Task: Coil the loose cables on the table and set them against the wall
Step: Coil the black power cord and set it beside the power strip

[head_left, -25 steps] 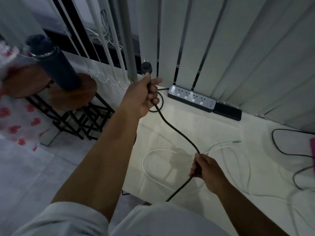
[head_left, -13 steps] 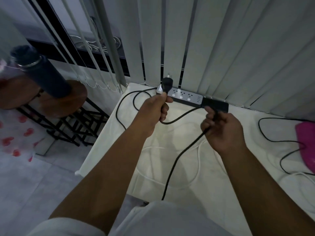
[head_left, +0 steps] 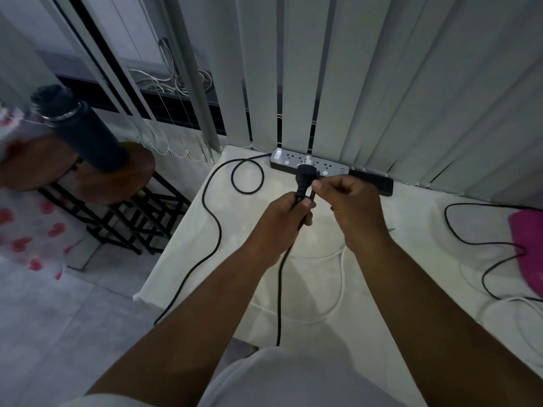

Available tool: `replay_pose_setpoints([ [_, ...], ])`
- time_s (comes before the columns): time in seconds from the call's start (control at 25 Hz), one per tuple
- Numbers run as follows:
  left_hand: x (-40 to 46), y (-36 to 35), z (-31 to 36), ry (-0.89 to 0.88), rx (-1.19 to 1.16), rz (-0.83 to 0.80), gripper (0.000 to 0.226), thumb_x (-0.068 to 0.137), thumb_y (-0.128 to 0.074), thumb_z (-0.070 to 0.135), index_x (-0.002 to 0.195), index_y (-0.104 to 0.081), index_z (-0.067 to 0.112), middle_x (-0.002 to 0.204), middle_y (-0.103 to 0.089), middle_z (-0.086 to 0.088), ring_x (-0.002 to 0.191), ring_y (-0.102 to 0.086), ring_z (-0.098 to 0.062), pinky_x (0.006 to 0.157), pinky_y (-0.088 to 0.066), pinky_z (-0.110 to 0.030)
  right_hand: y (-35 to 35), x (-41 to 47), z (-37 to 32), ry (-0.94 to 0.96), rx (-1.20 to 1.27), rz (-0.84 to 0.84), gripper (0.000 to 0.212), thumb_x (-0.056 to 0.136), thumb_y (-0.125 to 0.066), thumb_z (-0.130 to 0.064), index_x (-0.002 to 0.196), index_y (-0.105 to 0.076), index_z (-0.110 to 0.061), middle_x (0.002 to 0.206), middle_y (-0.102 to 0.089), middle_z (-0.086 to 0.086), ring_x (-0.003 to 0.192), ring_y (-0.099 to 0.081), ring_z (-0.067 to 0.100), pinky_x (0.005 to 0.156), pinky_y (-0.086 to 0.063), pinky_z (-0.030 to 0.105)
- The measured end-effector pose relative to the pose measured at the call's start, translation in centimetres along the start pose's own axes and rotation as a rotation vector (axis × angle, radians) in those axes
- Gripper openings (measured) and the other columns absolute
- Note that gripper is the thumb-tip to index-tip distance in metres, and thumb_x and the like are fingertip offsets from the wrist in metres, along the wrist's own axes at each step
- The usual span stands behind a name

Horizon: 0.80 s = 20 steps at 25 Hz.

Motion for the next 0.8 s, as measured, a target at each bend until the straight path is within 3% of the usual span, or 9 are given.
replay_pose_setpoints([
  [0.12,0.2,1.1,-0.2,0.093,-0.357,0.037,0.024,0.102,-0.041,0.026,0.085,-0.055,0.015,0.057,-0.042,0.006,0.053,-0.038,-0.011,0.056,-0.035,-0.026,0.2,-0.6,1.7,-0.045,-0.091,0.092,0.030,0.082,-0.064,-0.049,0.077,-0.070,-0.021,0.070,-0.070,-0.007,0.068,-0.065,0.009,0.066,-0.053,0.032],
  [0.24,0.9,2.3,0.6,0.188,-0.682,0.056,0.035,0.101,-0.041,0.041,0.078,-0.051,0.017,0.049,-0.031,0.007,0.040,-0.024,-0.008,0.039,-0.022,-0.022,-1.1,-3.2,5.8,-0.193,-0.125,0.045,0.037,0.092,-0.056,-0.047,0.076,-0.069,-0.016,0.068,-0.070,0.003,0.062,-0.063,0.015,0.070,-0.053,0.043],
  [0.32,1.4,3.0,1.5,0.190,-0.757,0.041,0.041,0.099,-0.041,0.050,0.075,-0.051,0.018,0.045,-0.028,0.007,0.036,-0.018,-0.007,0.036,-0.015,-0.020,-3.9,-5.9,8.8,-0.332,-0.064,-0.172,0.044,0.098,-0.048,-0.049,0.081,-0.070,-0.014,0.075,-0.075,0.007,0.071,-0.069,0.019,0.077,-0.055,0.047],
  [0.4,1.8,3.4,2.4,0.190,-0.808,0.010,0.043,0.098,-0.040,0.051,0.073,-0.051,0.018,0.043,-0.028,0.008,0.033,-0.018,-0.006,0.034,-0.014,-0.018,-7.3,-8.9,10.8,-0.406,-0.021,-0.504,0.052,0.098,-0.039,-0.056,0.089,-0.073,-0.018,0.089,-0.078,0.002,0.089,-0.072,0.017,0.085,-0.054,0.043],
  [0.48,2.0,3.7,3.3,0.175,-0.854,-0.025,0.040,0.098,-0.038,0.043,0.071,-0.051,0.017,0.041,-0.029,0.008,0.032,-0.020,-0.005,0.034,-0.014,-0.017,-9.5,-11.2,11.8,-0.385,-0.056,-0.789,0.043,0.091,-0.045,-0.059,0.087,-0.074,-0.028,0.094,-0.078,-0.002,0.098,-0.071,0.015,0.090,-0.053,0.034],
  [0.52,2.1,4.0,3.9,0.155,-0.868,-0.040,0.038,0.098,-0.037,0.038,0.071,-0.052,0.016,0.042,-0.030,0.008,0.032,-0.021,-0.005,0.034,-0.015,-0.017,-9.6,-11.5,12.2,-0.379,-0.059,-0.844,0.035,0.089,-0.051,-0.055,0.083,-0.074,-0.029,0.090,-0.078,0.001,0.097,-0.072,0.017,0.092,-0.054,0.034],
  [0.6,2.4,5.0,4.9,0.106,-0.855,-0.050,0.036,0.100,-0.037,0.033,0.072,-0.052,0.016,0.043,-0.031,0.008,0.033,-0.022,-0.005,0.033,-0.017,-0.018,-8.3,-10.5,13.2,-0.411,0.015,-0.778,0.028,0.095,-0.058,-0.037,0.075,-0.069,-0.021,0.075,-0.072,0.007,0.088,-0.074,0.025,0.092,-0.056,0.040],
  [0.68,2.7,6.1,5.7,0.063,-0.810,-0.041,0.036,0.102,-0.038,0.034,0.072,-0.050,0.016,0.044,-0.031,0.008,0.034,-0.022,-0.005,0.033,-0.020,-0.019,-5.5,-9.0,15.0,-0.477,0.067,-0.639,0.031,0.099,-0.056,-0.028,0.072,-0.061,-0.012,0.066,-0.062,0.010,0.075,-0.073,0.027,0.083,-0.058,0.045],
  [0.8,2.7,7.2,5.8,0.024,-0.730,0.011,0.039,0.102,-0.039,0.038,0.072,-0.049,0.017,0.045,-0.030,0.007,0.038,-0.024,-0.007,0.039,-0.027,-0.022,-1.0,-7.1,17.3,-0.546,-0.001,-0.460,0.040,0.095,-0.057,-0.041,0.065,-0.057,-0.014,0.062,-0.059,0.011,0.063,-0.069,0.024,0.063,-0.056,0.037],
])
Point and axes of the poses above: each hand's wrist, its own x-axis towards the middle knuckle, its own y-axis out of the back of the hand, z = x × y, the point moved 7 cm from there along x, towards the middle knuckle
